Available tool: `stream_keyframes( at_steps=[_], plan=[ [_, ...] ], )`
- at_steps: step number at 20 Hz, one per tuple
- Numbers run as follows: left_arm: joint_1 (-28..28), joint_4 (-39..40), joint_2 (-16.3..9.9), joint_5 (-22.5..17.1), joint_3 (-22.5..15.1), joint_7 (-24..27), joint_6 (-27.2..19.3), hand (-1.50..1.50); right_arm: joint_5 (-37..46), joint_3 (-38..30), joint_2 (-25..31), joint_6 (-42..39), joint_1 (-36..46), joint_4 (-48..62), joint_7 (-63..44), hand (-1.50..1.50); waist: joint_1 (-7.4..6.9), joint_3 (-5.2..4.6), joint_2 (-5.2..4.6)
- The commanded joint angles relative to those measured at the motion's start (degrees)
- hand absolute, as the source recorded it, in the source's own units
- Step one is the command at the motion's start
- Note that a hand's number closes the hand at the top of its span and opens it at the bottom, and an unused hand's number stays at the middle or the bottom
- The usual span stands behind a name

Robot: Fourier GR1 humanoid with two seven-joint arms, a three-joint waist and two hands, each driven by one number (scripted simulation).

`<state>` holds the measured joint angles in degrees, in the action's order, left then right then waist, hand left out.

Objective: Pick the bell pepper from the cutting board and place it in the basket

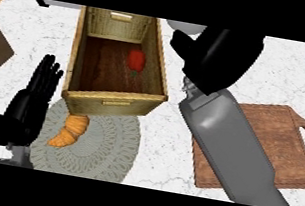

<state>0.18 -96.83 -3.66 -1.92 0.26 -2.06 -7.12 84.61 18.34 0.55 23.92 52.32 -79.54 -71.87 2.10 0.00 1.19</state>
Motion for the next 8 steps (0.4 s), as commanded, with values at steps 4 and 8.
stream_keyframes(
  at_steps=[4, 8],
  plan=[
    [2.61, -0.78, -0.47, -0.57, 0.07, 2.06, 1.47, 0.0, 2.51, 0.48, -0.53, -12.56, -9.61, -22.99, -8.81, -1.5, 0.11, 0.0, 0.0],
    [1.36, -1.59, 0.31, 0.62, -0.74, 0.85, 0.06, 0.0, 3.75, 6.96, -0.54, -13.7, -16.5, -35.18, -10.37, -1.5, -0.62, 0.0, -0.26]
  ],
)
